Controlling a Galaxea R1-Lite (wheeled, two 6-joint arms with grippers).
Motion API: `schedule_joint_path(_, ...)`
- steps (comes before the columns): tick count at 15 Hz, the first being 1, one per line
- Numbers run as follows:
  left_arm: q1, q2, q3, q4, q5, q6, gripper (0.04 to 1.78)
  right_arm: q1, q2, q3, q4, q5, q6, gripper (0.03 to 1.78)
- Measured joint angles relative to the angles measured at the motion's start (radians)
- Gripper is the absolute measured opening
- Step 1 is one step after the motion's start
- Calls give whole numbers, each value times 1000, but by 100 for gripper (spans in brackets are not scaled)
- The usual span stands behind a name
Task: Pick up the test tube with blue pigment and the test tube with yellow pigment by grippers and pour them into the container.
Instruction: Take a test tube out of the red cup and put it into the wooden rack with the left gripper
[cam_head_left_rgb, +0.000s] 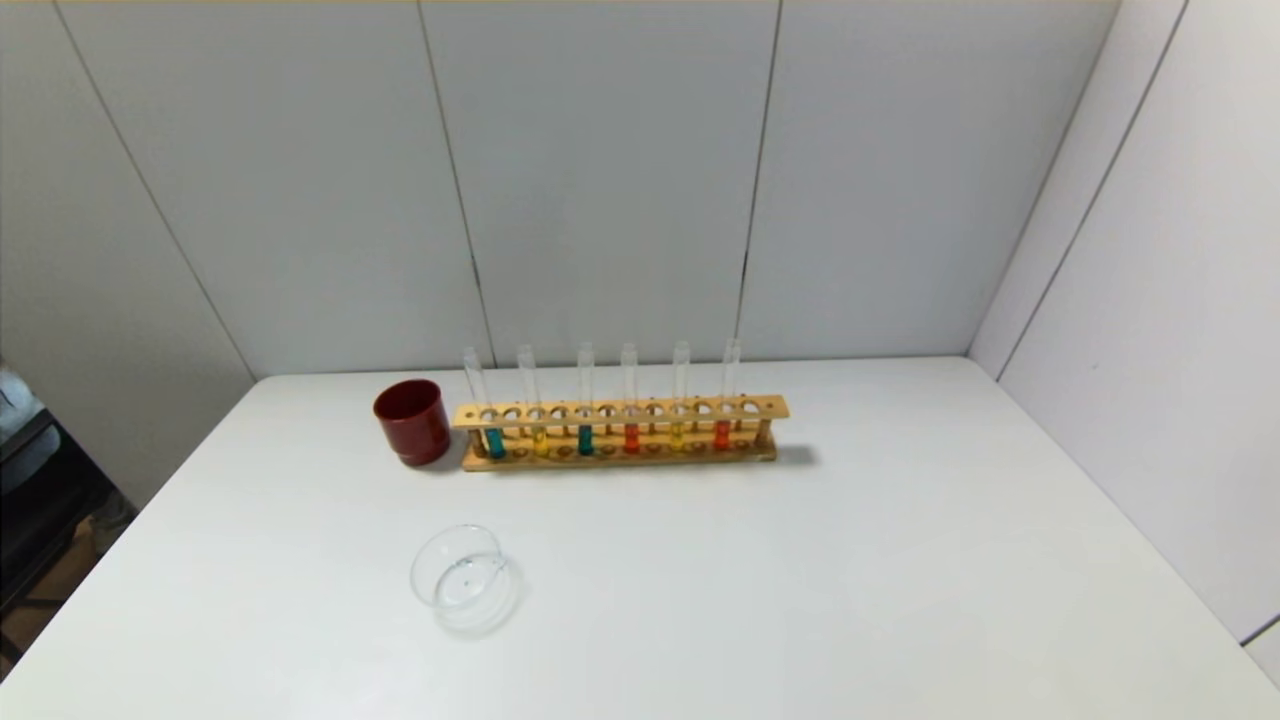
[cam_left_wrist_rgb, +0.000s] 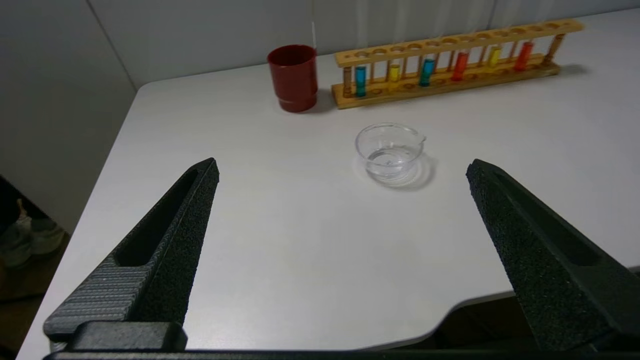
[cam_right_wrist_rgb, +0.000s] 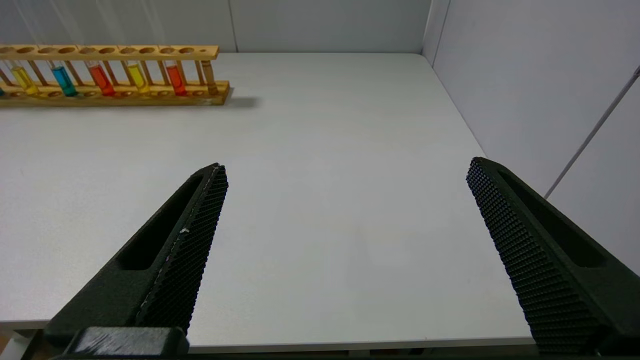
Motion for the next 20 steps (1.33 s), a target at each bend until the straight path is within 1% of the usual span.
schedule_joint_path(1,0,27,-50,34,-18,0,175,0,0,0,0,0,0,175)
schedule_joint_path(4,-11,166,-197,58,-32,-1,175,0,0,0,0,0,0,175)
schedule_joint_path(11,-27,670,-538,42,-37,1,175,0,0,0,0,0,0,175)
schedule_joint_path(14,-28,887,-611,-58,-43,1,175,0,0,0,0,0,0,175)
schedule_joint_path(16,-29,1020,-642,-146,-49,1,175,0,0,0,0,0,0,175)
schedule_joint_path(20,-32,1256,-691,-280,-69,0,175,0,0,0,0,0,0,175)
